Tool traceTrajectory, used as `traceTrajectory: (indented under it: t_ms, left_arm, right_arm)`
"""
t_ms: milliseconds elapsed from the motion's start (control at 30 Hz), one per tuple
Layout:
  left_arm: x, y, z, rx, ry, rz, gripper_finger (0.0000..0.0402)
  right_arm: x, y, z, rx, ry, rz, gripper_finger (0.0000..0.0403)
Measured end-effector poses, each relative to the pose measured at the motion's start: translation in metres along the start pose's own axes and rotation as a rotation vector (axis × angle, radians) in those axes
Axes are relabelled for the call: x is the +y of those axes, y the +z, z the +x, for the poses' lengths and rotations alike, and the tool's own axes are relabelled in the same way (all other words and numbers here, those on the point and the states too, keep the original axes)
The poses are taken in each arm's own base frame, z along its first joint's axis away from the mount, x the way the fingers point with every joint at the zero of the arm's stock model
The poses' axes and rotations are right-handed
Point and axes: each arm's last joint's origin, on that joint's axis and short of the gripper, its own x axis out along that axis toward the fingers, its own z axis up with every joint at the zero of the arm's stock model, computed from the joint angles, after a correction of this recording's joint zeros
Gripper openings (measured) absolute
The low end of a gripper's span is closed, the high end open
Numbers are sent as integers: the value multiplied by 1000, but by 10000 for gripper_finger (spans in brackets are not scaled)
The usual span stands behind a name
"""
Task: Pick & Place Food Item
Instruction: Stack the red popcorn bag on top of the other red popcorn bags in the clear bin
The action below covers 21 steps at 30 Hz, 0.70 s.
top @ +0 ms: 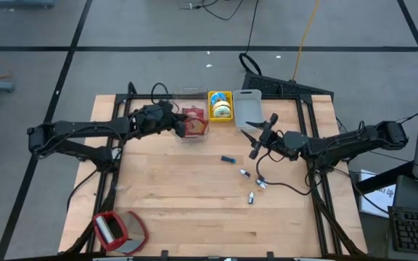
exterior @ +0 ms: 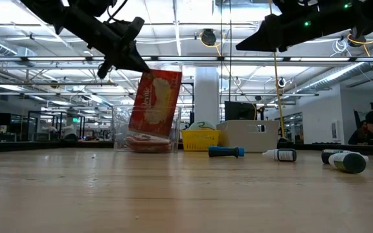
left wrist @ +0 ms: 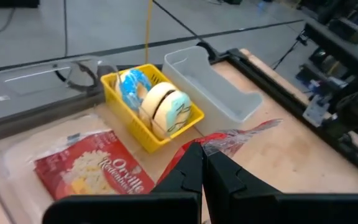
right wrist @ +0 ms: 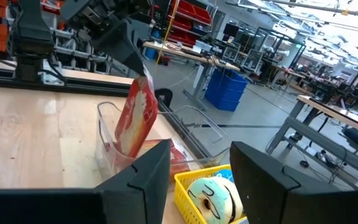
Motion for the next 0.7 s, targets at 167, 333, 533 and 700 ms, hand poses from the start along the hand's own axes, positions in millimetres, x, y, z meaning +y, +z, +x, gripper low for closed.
traceTrajectory:
  t_ms: [167,333,533,700]
  left_arm:
    - [0,-2,-1,-9,50,-4,0]
    - [4,-4,1,-15,115,-17,0]
    - [5,-3,1,-47,166,2,1]
    - [6,-2,1,-60,187,-4,16]
  right_arm:
    - [0,-1,0,8,-1,-5,155]
    - [0,-1,0,7,-1,-5,155]
    - [0,-1,0,6,-1,-4,155]
    - [0,-1,0,6,-1,0,155]
